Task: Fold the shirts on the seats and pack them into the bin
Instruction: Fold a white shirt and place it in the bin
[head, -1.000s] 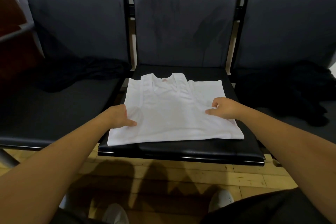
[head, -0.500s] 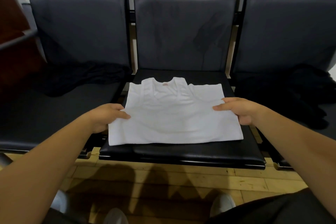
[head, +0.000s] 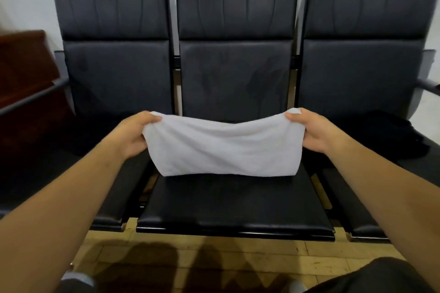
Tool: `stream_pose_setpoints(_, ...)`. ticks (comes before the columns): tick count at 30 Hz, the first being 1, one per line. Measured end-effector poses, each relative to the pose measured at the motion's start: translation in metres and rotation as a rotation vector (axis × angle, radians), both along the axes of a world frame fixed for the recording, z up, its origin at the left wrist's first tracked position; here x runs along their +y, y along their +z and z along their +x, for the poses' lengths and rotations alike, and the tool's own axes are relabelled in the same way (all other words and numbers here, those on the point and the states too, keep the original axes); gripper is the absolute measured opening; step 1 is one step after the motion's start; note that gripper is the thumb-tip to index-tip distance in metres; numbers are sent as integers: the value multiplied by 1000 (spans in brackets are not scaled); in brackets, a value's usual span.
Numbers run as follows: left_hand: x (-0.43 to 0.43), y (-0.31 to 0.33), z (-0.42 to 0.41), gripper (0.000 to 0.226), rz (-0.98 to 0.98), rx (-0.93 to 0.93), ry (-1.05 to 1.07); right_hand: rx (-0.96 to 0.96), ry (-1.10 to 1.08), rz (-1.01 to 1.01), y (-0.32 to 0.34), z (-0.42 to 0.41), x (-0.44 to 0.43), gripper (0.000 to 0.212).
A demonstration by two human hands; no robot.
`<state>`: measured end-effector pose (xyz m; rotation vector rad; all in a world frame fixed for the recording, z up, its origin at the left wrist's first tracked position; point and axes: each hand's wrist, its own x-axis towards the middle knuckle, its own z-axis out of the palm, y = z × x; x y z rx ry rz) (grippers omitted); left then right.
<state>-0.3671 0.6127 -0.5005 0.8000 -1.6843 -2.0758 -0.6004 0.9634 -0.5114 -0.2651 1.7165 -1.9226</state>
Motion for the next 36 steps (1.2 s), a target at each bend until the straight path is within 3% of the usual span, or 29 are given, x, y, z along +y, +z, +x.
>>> stream_pose_setpoints(6, 0, 97, -2, 14, -208, 269, 6, 300, -132, 4, 95, -2, -3, 16)
stream_pose_setpoints(11, 1, 144, -3, 20, -308, 298, 12, 334, -187, -18, 139, -4, -3, 26)
stream_pose_setpoints(13, 0, 153, -4, 19, -345, 284, 13, 322, -165, -32, 152, -7, -1, 23)
stream_pose_setpoints(17, -9, 162, -15, 38, -387, 237, -41, 343, -150, 30, 163, -22, 0, 17)
stream_pose_setpoints(26, -36, 152, -93, 26, -369, 92, 39, 287, -311, 113, 160, -85, -43, 32)
stream_pose_setpoints(31, -43, 175, -128, 29, -361, 215, 167, 382, -395, 74, 198, -107, -70, 44)
stream_pose_setpoints(36, -44, 192, -118, 21, -401, 311, 99, 386, -393, -120, 211, -99, -58, 45)
